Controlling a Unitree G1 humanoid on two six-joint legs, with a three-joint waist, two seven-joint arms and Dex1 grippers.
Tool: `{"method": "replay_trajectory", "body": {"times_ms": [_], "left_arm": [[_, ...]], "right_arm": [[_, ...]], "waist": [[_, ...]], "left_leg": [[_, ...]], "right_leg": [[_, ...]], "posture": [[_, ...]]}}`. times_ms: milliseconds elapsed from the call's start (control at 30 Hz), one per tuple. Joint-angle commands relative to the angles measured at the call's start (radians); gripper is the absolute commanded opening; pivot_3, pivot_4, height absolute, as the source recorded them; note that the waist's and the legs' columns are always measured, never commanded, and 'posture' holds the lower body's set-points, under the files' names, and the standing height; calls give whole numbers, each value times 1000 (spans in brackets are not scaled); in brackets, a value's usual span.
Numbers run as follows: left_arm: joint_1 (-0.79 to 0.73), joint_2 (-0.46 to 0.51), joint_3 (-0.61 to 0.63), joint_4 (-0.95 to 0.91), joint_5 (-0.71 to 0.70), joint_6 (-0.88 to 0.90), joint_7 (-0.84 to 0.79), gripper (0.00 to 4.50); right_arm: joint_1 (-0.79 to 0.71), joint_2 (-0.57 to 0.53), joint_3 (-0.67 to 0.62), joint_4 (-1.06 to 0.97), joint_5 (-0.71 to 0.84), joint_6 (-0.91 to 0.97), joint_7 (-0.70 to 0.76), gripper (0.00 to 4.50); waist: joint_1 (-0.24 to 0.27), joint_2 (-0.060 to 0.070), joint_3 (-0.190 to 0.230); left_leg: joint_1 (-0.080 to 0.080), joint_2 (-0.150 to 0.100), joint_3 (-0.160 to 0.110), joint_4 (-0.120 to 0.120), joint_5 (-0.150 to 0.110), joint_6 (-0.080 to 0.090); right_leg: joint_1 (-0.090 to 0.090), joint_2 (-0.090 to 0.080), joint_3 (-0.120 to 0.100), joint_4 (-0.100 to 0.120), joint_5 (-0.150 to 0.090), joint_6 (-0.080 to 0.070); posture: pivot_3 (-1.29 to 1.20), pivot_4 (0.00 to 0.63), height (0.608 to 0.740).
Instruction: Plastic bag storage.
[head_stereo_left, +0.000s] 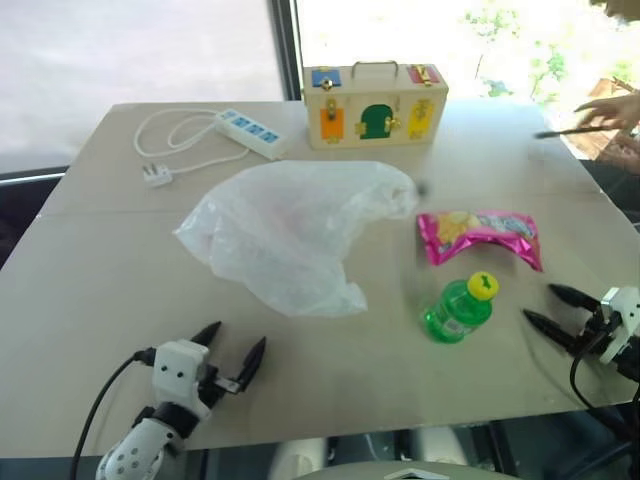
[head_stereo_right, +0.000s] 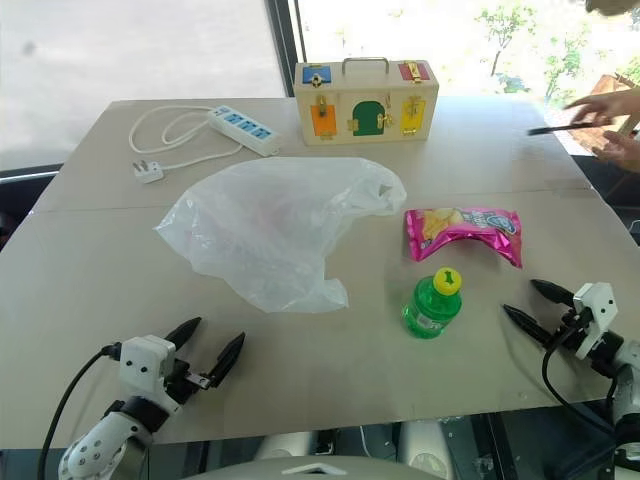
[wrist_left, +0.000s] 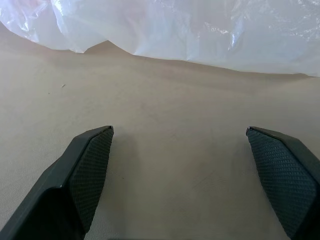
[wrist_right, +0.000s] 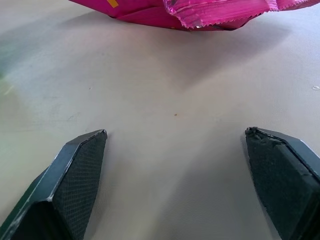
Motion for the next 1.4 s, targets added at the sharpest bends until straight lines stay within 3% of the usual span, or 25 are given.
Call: {"method": "replay_trajectory", "body": {"times_ms": [33, 1200, 1400], "left_arm": [[7, 10, 0, 9, -1, -8, -11, 4500], [10, 25, -40, -36, -24, 13, -61, 4500], [-29, 57, -118, -177, -100, 126, -83, 4500]], "right_arm": [[18, 11, 2, 41, -19, 2, -1, 4479], [30, 25, -6, 38, -18, -17, 2, 4479], [102, 18, 25, -135, 6, 41, 60, 4479]], "waist": [[0, 0, 0], [1, -4, -3], [4, -4, -3]], "left_leg": [[0, 0, 0, 0, 0, 0], [1, 0, -1, 0, 0, 0], [0, 0, -1, 0, 0, 0]], "right_leg": [[0, 0, 0, 0, 0, 0], [1, -1, 0, 0, 0, 0], [1, -1, -1, 0, 0, 0]], "posture": [[0, 150, 740], [0, 150, 740], [0, 150, 740]]}}
